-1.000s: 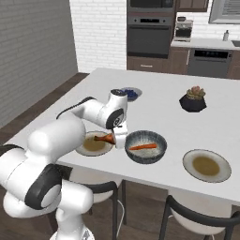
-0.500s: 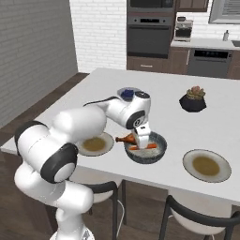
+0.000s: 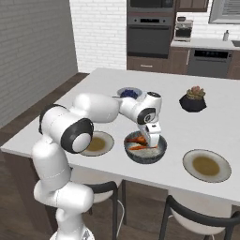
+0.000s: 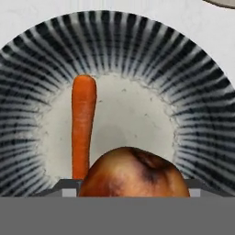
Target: Pick the chicken drumstick and carrot from their plates and place them in the bowl. Then put the bowl in the fridge.
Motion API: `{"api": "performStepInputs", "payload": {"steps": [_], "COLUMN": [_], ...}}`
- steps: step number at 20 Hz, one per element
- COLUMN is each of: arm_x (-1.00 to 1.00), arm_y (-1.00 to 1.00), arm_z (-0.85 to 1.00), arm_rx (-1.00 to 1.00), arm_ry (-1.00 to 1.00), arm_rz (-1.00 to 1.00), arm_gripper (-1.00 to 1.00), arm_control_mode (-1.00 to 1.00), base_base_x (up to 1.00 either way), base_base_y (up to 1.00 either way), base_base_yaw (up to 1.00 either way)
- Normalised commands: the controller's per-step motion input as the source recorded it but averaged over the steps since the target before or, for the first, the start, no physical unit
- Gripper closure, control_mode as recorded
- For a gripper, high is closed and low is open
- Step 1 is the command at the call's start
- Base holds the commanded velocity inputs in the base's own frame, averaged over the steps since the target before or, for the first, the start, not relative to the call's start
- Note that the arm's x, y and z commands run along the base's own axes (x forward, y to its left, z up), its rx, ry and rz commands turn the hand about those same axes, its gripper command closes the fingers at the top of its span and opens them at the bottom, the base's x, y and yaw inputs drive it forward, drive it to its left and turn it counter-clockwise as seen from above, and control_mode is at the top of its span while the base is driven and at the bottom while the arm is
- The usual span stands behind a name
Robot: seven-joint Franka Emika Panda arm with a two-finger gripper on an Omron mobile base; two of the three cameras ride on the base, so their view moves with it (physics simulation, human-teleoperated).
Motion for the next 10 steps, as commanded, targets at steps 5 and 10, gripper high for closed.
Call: {"api": "performStepInputs", "payload": {"steps": [5, 10], "arm_x": [0.23, 0.3], "arm_y": [-0.11, -0.2], "arm_z": [-0.36, -0.27], "arm_rx": [0.0, 0.0], "arm_ry": [0.11, 0.06], "arm_rz": [0.0, 0.0], "arm_gripper": [-1.0, -1.0], "arm_control_mode": [-1.0, -1.0], "base_base_x": [0.0, 0.0], "base_base_y": [0.0, 0.0], "base_base_yaw": [0.0, 0.0]}}
